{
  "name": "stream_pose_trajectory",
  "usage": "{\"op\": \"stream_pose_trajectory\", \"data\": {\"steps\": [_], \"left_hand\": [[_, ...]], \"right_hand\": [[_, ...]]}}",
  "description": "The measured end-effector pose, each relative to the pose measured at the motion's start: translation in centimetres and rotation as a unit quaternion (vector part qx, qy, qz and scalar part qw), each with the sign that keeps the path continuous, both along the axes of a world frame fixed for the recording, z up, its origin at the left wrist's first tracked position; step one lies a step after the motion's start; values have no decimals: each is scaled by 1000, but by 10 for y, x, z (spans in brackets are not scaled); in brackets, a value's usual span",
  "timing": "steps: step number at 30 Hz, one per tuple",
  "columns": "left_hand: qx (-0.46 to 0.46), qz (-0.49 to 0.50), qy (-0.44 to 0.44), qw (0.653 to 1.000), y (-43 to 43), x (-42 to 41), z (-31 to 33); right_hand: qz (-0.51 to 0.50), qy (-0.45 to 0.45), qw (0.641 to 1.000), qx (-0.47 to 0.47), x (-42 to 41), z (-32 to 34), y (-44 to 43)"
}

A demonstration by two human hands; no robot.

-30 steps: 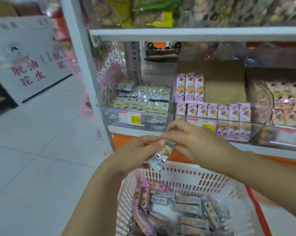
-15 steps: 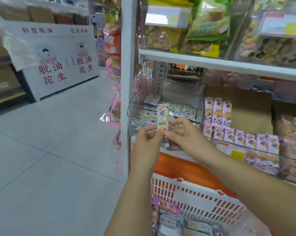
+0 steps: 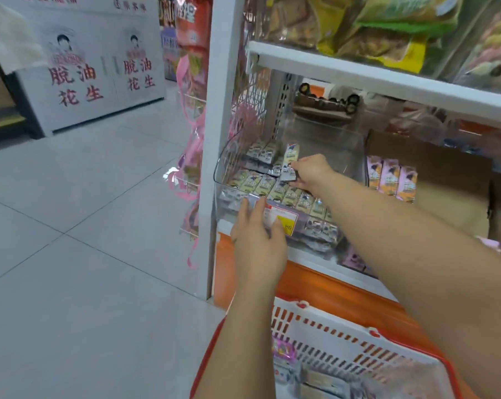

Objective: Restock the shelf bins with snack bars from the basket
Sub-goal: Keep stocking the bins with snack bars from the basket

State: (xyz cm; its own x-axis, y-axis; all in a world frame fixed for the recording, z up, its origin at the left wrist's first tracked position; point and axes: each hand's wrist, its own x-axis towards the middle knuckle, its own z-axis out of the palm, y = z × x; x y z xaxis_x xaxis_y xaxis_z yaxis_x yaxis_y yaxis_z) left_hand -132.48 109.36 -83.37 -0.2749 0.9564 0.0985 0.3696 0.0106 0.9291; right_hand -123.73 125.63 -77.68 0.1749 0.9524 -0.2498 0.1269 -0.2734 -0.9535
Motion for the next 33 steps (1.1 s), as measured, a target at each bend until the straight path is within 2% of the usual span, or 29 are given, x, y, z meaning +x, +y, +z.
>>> {"op": "stream_pose_trajectory", "data": {"steps": [4,6,10,15,18,23,26,30,33], "left_hand": [[16,17,-9,1000,7,0,-5],[23,17,-5,1000,7,0,-7],[20,7,4,1000,5,0,-7],[-8,-4,20,1000,2,4,-4],[-15,-7,24,1000,0,6,-2],[6,14,74,997,-15,10,6],[-8,-13,125,992,-25,11,5],[-94,-120,224,963,-37,14,-12],[-182,-265,303,897,-47,17,-25]], "right_hand": [[-13,-109,994,14,-3,-7,37],[25,-171,985,28,-3,-9,46],[82,-323,939,84,-2,-20,50],[190,-418,883,100,3,-12,41],[203,-424,874,120,7,0,12],[208,-392,862,246,20,16,-79],[232,-358,855,294,43,10,-144],[275,-328,873,233,85,-26,-197],[326,-351,870,111,122,-77,-211]]}}
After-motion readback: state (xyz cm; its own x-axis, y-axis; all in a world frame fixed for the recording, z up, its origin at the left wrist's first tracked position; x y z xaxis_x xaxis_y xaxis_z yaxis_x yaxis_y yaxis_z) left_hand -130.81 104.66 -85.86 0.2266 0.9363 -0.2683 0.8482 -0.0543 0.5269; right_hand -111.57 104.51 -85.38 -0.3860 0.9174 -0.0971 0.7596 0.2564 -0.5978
